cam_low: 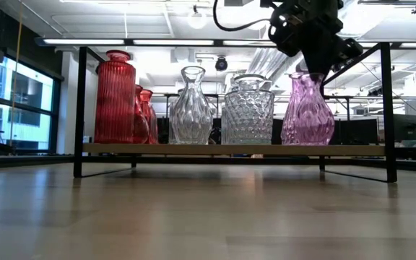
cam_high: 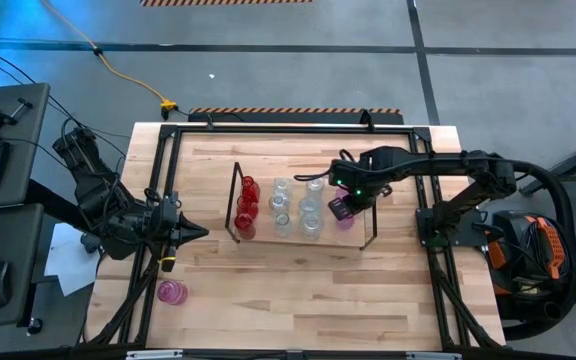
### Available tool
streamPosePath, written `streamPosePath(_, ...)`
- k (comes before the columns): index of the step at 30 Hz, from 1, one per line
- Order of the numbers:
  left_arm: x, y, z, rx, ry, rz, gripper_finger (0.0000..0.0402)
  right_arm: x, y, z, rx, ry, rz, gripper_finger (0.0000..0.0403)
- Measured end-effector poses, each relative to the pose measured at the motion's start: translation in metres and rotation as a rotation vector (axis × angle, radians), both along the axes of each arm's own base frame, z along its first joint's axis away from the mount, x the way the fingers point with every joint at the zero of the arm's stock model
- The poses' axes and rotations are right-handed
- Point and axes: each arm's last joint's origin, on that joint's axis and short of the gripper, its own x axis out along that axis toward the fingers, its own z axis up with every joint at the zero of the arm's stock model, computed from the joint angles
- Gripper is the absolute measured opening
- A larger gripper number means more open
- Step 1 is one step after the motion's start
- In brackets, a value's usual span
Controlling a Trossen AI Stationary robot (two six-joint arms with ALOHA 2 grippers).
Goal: Sort vases onto shelf
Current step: Put the pink transparent vase aligned with the other pink vase on the shelf
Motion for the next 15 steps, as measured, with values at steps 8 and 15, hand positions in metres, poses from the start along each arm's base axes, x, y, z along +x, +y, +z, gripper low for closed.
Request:
streamPosePath(8,0.0,0.0,0.0,0.0,0.0,0.0,0.0,-0.0015,-0.0016,-0.0005,-0.056,0.021,-0.016,0.003)
streamPosePath(15,0.0,0.0,0.0,0.0,0.0,-0.001,0.0,-0.0014,-0.0018,-0.0005,-0.064,0.021,-0.017,0.003)
